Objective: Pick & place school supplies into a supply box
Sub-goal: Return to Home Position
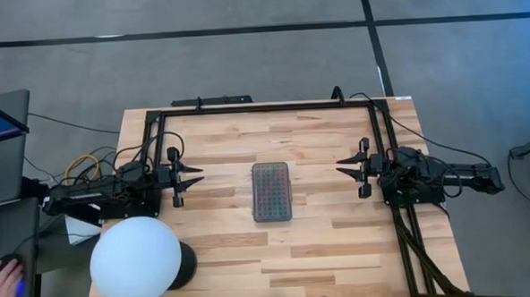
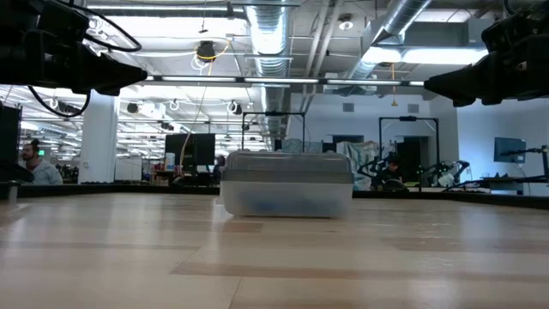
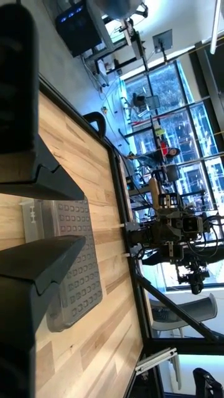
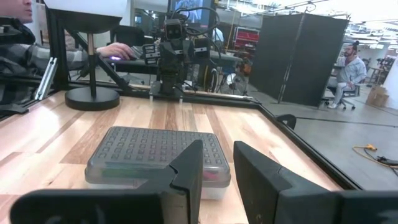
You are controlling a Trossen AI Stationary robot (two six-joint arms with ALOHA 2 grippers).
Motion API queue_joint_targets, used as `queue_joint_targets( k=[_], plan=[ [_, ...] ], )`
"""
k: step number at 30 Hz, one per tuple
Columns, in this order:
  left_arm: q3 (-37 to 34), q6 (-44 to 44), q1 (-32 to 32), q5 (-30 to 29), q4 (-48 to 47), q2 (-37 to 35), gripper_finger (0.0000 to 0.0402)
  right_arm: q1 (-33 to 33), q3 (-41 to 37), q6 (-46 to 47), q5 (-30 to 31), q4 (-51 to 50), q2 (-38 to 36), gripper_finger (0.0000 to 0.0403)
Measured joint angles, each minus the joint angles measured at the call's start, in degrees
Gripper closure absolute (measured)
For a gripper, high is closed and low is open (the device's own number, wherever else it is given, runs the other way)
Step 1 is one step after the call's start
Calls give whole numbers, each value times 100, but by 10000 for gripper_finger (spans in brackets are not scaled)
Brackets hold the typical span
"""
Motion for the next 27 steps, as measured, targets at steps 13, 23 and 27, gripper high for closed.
queue_joint_targets(
  k=[13, 23, 27],
  plan=[
    [-2, -42, 0, 0, 1, -2, 305, 0, 0, 1, 0, 0, 0, 317],
    [0, -19, 0, 0, 1, 0, 305, 0, 0, 0, 0, 0, 0, 317],
    [-1, -24, 0, 0, -1, 0, 305, 0, 0, 1, -2, 0, 2, 317]
  ],
)
